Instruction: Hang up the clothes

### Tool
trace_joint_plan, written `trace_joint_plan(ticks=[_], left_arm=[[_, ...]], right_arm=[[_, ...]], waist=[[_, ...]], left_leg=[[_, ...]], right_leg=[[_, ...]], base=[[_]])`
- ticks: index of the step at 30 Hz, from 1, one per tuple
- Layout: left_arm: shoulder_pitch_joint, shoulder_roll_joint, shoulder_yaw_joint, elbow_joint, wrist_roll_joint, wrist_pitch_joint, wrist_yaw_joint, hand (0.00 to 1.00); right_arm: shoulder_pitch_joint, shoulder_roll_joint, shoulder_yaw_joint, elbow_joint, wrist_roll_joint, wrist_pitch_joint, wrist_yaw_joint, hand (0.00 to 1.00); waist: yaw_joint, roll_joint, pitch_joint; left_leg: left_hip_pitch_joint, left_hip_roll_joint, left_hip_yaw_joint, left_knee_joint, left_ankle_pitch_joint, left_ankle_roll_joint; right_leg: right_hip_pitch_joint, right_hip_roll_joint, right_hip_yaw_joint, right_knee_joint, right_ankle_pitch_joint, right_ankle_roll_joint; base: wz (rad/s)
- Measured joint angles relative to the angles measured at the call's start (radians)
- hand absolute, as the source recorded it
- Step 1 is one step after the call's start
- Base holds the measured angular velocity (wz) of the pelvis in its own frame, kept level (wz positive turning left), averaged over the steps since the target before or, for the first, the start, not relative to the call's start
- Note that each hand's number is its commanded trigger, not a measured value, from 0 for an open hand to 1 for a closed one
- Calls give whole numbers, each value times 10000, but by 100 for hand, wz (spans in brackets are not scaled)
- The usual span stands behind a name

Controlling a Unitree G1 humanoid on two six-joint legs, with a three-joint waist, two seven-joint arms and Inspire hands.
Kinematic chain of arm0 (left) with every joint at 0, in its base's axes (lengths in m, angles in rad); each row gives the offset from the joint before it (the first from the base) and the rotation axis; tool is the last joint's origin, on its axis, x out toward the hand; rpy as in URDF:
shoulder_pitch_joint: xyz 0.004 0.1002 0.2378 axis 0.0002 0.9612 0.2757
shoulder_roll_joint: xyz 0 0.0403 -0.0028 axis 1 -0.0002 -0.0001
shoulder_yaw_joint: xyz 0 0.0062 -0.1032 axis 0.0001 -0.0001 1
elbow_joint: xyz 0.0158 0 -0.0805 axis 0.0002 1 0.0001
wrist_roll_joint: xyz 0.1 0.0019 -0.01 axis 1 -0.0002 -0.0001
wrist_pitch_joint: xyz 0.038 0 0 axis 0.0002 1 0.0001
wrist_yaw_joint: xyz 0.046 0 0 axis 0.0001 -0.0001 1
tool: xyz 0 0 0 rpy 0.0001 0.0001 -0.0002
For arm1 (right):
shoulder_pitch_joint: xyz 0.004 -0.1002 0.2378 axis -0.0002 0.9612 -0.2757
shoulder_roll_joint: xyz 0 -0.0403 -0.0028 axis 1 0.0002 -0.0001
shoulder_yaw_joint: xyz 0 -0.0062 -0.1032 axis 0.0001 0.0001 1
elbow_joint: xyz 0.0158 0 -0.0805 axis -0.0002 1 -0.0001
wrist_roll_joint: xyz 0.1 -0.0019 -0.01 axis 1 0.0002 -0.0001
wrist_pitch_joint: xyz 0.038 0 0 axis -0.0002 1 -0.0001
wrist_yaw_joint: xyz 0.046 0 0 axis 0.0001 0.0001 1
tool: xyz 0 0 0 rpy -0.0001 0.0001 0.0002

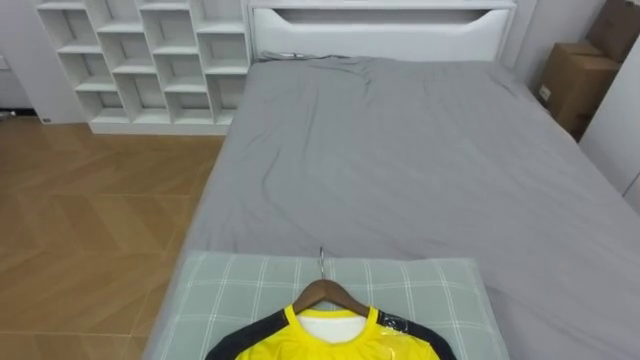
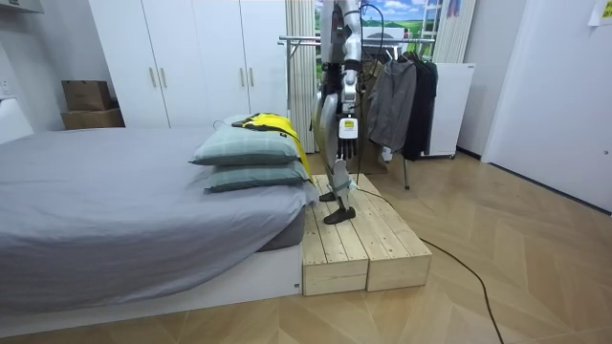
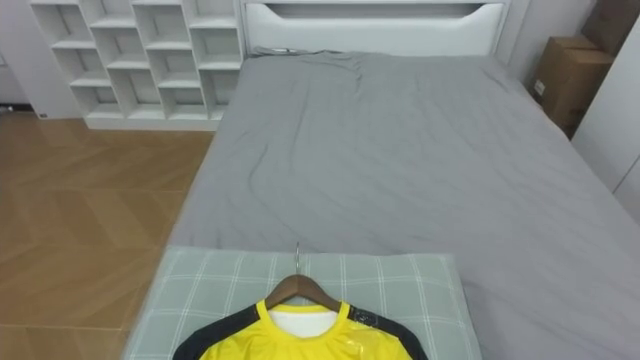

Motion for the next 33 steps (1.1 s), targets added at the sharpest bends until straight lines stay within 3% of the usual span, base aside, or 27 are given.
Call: trace_joint_plan(ticks=[10, 16, 21, 24, 29, 33], left_arm=[[-10, -15, 284, 0, -5, -76, 302, 0], [112, -47, 549, -16, -6, -253, 1030, 0], [155, -252, 1261, -63, -514, -392, 1811, 0], [155, -299, 1461, -140, -1358, -498, 2509, 0], [156, -295, 1870, -426, -2172, -925, 3604, 0], [134, -295, 1958, -762, -2139, -1208, 4392, 0]], right_arm=[[90, -8, 29, -68, 19, 0, 178, 0], [150, -9, 12, -48, 62, -18, 227, 0], [179, 2, -121, -48, 63, -65, 250, 0], [189, 12, -193, -49, 78, -62, 232, 0], [190, 11, -279, -41, 76, -63, 169, 0], [181, -13, -282, -37, 76, -69, 160, 0]], waist=[[292, -86, 8], [412, -105, 13], [401, -60, 6], [401, -37, -4], [388, 13, -13], [379, 59, -16]], left_leg=[[-26, 6, -9, 19, -2, 0], [-23, 4, -110, 46, -2, 0], [-39, 4, -91, 55, -3, 0], [-14, -5, -100, 44, -3, 0], [117, -22, -106, -2, -3, 0], [128, -29, -157, -37, -1, -2]], right_leg=[[-2, -6, -28, -5, -1, 1], [39, 12, -36, -10, 0, 0], [37, 10, -48, -14, 0, 0], [69, 2, -63, -16, 1, 0], [195, -7, -84, -22, 1, 0], [209, -7, -108, -30, 1, 0]], base=[[0], [0], [0], [0], [1], [0]])
